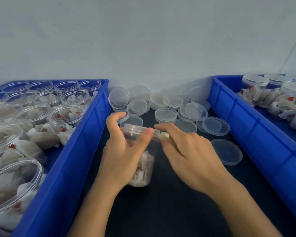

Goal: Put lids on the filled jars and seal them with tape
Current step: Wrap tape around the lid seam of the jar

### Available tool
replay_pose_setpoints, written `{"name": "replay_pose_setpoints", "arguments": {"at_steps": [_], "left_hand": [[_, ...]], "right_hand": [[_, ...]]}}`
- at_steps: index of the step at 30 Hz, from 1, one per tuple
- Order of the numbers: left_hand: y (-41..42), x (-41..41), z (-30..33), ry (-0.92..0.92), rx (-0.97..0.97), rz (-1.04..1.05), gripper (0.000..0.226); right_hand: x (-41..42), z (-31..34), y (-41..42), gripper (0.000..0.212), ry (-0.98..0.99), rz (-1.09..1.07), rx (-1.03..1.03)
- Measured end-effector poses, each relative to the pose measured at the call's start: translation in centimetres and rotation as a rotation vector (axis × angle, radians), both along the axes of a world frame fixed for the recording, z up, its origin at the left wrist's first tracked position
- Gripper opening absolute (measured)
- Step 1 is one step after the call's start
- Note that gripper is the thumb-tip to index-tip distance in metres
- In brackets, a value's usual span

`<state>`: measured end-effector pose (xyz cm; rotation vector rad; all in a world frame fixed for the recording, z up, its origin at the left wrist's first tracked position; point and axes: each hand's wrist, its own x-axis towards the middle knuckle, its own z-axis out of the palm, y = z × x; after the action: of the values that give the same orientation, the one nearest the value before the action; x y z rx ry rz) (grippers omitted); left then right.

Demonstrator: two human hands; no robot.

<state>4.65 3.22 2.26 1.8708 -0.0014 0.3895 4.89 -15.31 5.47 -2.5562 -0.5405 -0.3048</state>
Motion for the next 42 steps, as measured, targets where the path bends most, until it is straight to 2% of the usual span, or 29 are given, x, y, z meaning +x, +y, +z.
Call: {"name": "replay_pose_setpoints", "arguments": {"at_steps": [8,16,20,26,29,32,36,42], "left_hand": [[0.3,0.2,-0.4,-0.038,-0.143,-0.071,0.043],[0.8,0.4,-0.2,-0.017,-0.211,-0.145,0.048],[0.7,0.4,-0.4,-0.007,-0.240,-0.179,0.040],[0.7,0.3,-0.5,-0.005,-0.255,-0.199,0.059],[0.7,0.2,-0.4,0.013,-0.134,-0.185,0.069],[0.7,0.0,-0.1,-0.011,0.045,-0.065,0.084],[0.3,-0.2,0.0,-0.035,0.117,-0.030,0.062],[0.1,0.2,-0.1,-0.011,-0.118,-0.127,0.036]], "right_hand": [[0.1,0.5,-0.3,0.042,-0.030,0.005,-0.060],[0.4,0.5,-0.9,0.043,-0.009,0.015,-0.008],[0.6,0.3,-0.7,0.043,0.017,0.019,0.003],[0.3,-0.2,-0.1,0.039,0.001,0.019,0.026],[0.2,-0.3,0.0,0.038,-0.024,-0.003,0.036],[0.0,-0.3,0.1,0.038,-0.050,-0.016,0.039],[-0.1,-0.2,0.3,0.039,-0.042,-0.008,0.008],[0.7,0.0,-1.3,0.041,0.020,-0.012,0.031]]}}
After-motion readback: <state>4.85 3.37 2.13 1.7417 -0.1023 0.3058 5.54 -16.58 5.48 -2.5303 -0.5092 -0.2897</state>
